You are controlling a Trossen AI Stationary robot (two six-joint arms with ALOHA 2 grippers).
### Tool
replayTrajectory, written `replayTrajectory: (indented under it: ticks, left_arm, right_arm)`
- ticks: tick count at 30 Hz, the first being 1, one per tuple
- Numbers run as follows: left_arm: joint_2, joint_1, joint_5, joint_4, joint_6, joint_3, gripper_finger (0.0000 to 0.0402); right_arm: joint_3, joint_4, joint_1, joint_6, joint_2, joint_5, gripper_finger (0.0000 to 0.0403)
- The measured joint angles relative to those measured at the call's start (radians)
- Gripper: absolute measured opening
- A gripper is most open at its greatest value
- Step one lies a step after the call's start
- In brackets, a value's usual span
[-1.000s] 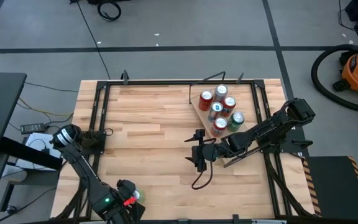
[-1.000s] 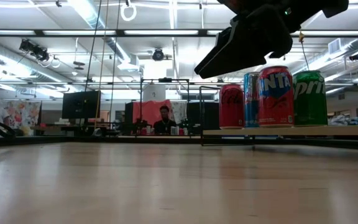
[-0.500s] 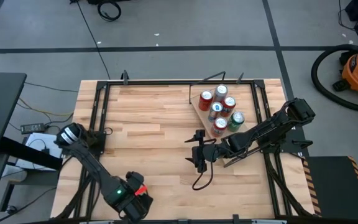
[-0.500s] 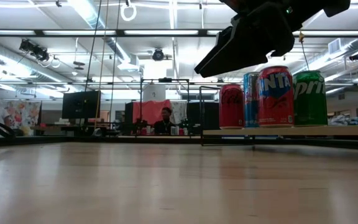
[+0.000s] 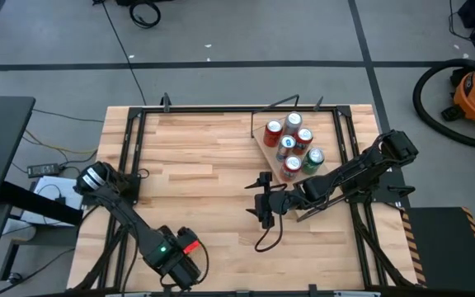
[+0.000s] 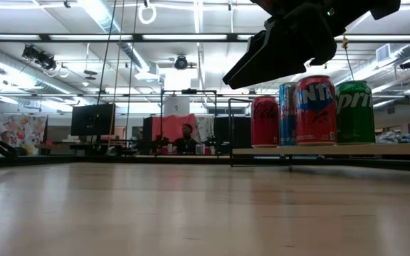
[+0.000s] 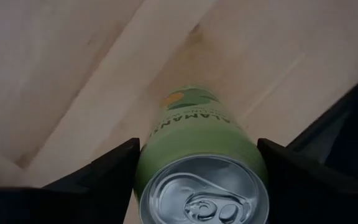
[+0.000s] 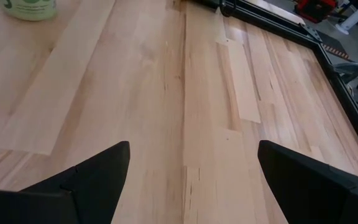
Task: Place canned beverage on shelf
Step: Put the light green soda can on the shelf
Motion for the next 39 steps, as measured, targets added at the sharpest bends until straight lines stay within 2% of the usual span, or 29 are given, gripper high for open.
replayTrajectory:
  ticks: [6,16,19,23,31,35,39]
  left_arm:
    - [0.0,-0.001,-0.025,-0.003,0.276,0.0,0.0315]
    - [0.0,-0.001,-0.042,0.025,0.929,0.001,0.0316]
    - [0.0,-0.001,-0.042,0.023,1.037,0.001,0.0316]
    - [0.0,0.006,-0.042,0.024,1.027,0.001,0.0316]
    - [0.0,0.05,-0.042,0.042,0.758,0.0,0.0316]
    - [0.0,0.077,-0.044,0.041,0.732,0.0,0.0321]
    - [0.0,0.098,-0.054,0.042,0.782,0.0,0.0344]
  right_arm:
    - [0.0,0.0,0.0,0.0,0.0,0.0,0.0365]
    - [0.0,-0.002,0.001,0.003,0.0,0.0,0.0365]
    - [0.0,-0.01,0.001,0.004,0.0,0.0,0.0365]
    - [0.0,-0.012,0.001,0.008,0.0,0.0,0.0365]
    - [0.0,-0.012,0.001,0.016,0.0,0.0,0.0365]
    - [0.0,-0.012,0.004,0.016,0.0,0.0,0.0365]
    - [0.0,-0.012,0.005,0.016,0.0,0.0,0.0365]
